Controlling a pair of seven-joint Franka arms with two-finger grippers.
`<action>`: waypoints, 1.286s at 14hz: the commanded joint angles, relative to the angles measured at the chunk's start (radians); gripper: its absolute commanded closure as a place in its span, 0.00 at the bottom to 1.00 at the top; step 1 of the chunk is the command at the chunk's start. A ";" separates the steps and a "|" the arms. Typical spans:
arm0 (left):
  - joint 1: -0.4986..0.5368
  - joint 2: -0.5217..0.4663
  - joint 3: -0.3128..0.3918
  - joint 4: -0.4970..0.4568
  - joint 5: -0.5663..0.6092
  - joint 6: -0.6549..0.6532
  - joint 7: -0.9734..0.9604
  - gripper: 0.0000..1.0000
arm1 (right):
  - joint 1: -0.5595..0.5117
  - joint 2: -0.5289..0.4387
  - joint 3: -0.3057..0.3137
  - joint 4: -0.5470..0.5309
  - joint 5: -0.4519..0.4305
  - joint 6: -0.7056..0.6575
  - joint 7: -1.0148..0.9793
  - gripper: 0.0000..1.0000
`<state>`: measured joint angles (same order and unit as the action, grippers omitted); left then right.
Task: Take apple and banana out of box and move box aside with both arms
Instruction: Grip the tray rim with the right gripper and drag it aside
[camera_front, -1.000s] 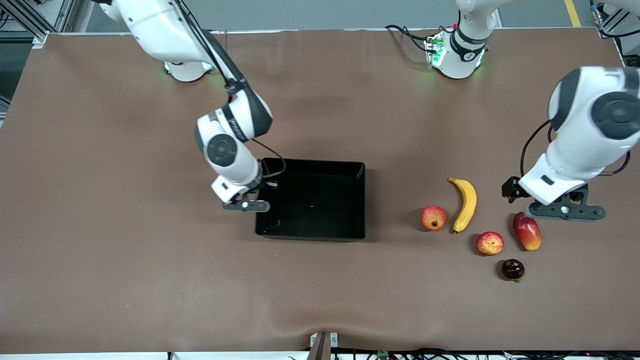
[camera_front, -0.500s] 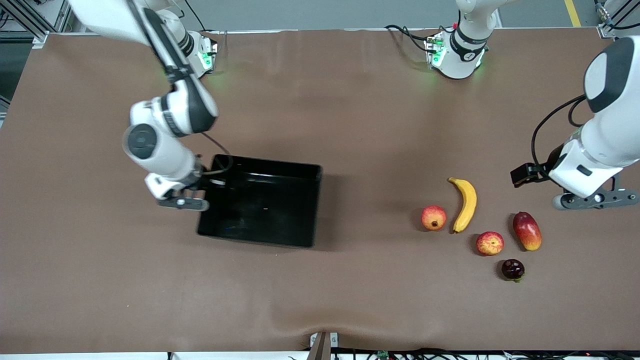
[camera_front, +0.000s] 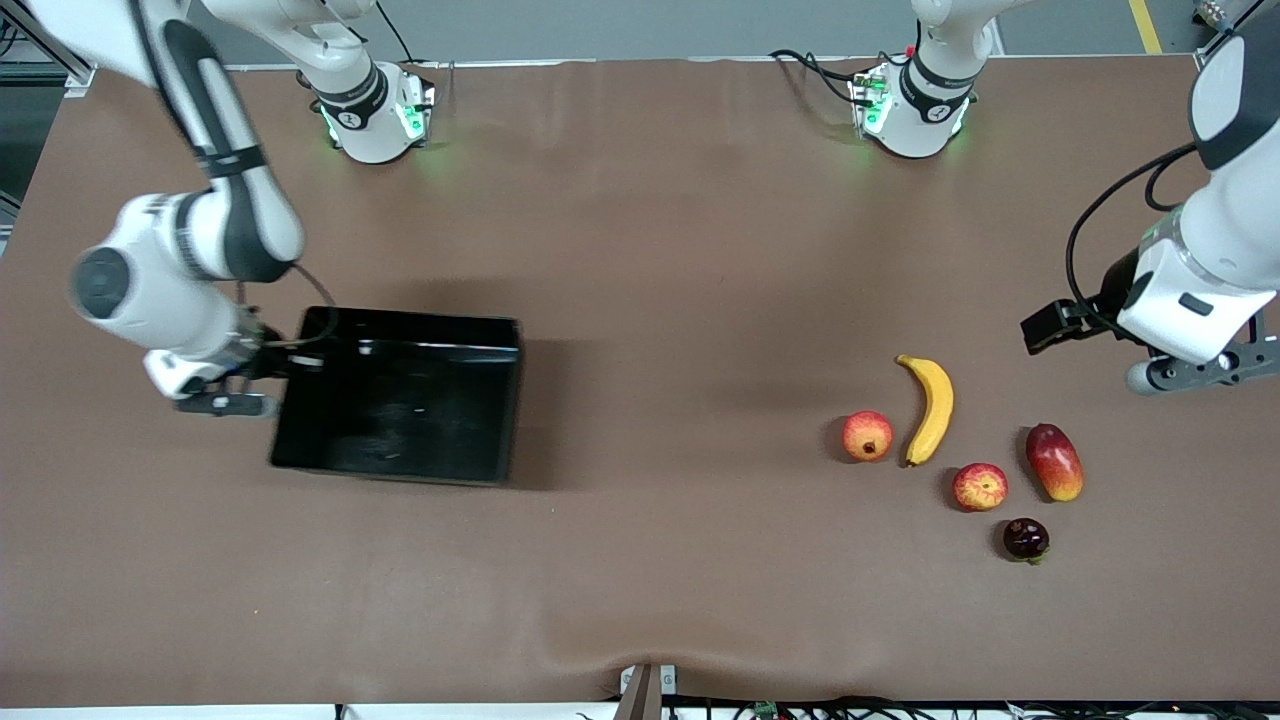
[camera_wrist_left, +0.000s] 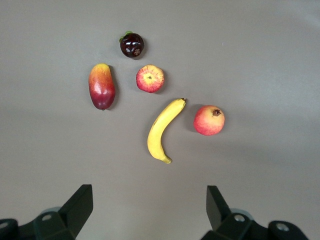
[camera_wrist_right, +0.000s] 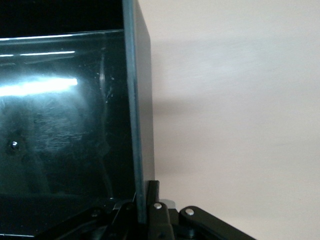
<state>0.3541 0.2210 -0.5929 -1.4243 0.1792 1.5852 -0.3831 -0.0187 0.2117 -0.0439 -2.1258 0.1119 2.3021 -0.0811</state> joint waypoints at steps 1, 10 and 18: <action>0.006 -0.028 -0.001 -0.001 -0.017 -0.024 -0.008 0.00 | -0.147 -0.023 0.024 0.021 0.002 -0.001 -0.156 1.00; 0.011 -0.081 -0.001 -0.002 -0.015 -0.033 0.043 0.00 | -0.451 0.327 0.024 0.348 0.017 -0.001 -0.431 1.00; -0.108 -0.152 0.114 -0.018 -0.044 -0.079 0.093 0.00 | -0.469 0.400 0.027 0.392 0.015 0.002 -0.450 1.00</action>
<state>0.3117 0.1118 -0.5606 -1.4201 0.1685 1.5287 -0.3235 -0.4733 0.5770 -0.0324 -1.7905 0.1138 2.3252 -0.5079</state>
